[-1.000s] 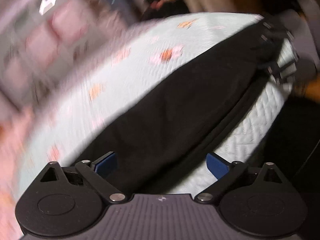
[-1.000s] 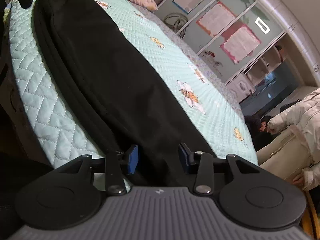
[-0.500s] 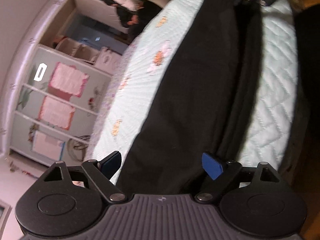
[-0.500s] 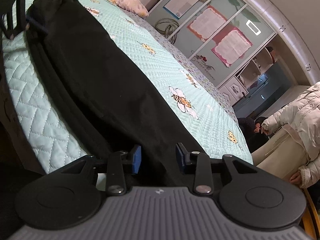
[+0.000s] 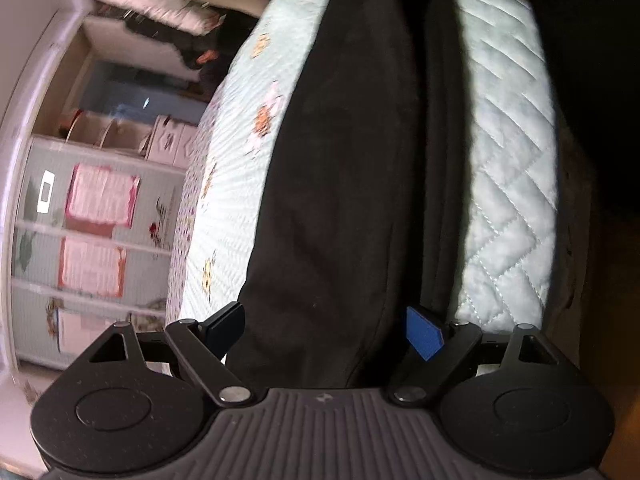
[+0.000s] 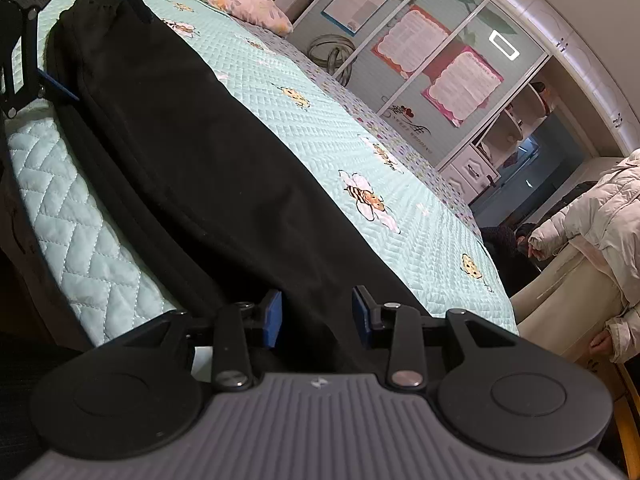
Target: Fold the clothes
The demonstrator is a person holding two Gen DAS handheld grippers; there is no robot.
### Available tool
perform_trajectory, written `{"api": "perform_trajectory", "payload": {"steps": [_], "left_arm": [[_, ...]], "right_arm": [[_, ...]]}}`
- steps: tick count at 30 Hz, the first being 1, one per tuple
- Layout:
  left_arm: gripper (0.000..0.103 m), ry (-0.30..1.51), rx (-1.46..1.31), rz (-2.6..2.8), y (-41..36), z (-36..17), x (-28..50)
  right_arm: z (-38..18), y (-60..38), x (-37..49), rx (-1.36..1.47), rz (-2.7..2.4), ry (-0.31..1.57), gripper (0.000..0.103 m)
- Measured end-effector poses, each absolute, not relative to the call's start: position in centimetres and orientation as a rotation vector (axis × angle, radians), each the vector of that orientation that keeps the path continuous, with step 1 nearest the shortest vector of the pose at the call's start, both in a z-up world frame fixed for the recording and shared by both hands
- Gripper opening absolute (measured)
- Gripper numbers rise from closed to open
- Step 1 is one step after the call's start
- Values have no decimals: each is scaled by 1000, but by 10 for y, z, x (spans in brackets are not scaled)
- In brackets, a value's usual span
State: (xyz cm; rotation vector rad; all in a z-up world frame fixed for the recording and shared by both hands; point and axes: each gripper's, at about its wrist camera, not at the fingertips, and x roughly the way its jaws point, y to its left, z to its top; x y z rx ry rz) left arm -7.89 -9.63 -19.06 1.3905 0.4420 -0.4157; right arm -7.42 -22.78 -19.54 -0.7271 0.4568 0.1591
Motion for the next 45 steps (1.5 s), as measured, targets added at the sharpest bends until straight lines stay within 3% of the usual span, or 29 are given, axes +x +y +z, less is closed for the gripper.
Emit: {"api": "perform_trajectory", "payload": {"steps": [1,3,5,6,9,13,23,37,40,44,45], "left_arm": [[87,426,1415,-422,-98,-194,-80],[64,436,1426,-451,-100,-200,-79],[9,517,1379,-491,-102,-201,-72],[4,552,1357,-508,-102,-201,-69],[2,547,1357,-517,-102,-204,-69],[2,512,1335,-507,-100,-196,-73],[2,512,1182,-546,-83,-153,-76],[6,524,1379,-561,-89,-205,-97],[22,497,1377,-530,-89,-203,-98],[72,449,1337,-479,-85,-193,-102],[77,442,1323,-477,-83,-189,-103]], "right_arm": [[-195,-228,-75,-727,162,456,38],[-196,-228,-75,-726,168,454,38],[-196,-228,-76,-722,179,458,35],[-196,-228,-76,-719,186,462,27],[-196,-228,-75,-728,205,472,16],[-194,-225,-79,-745,227,464,3],[-177,-229,-103,-776,282,482,2],[-197,-227,-105,-758,328,569,3],[-200,-228,-107,-745,338,584,5],[-196,-234,-113,-687,340,586,17],[-195,-237,-114,-671,334,588,20]]}}
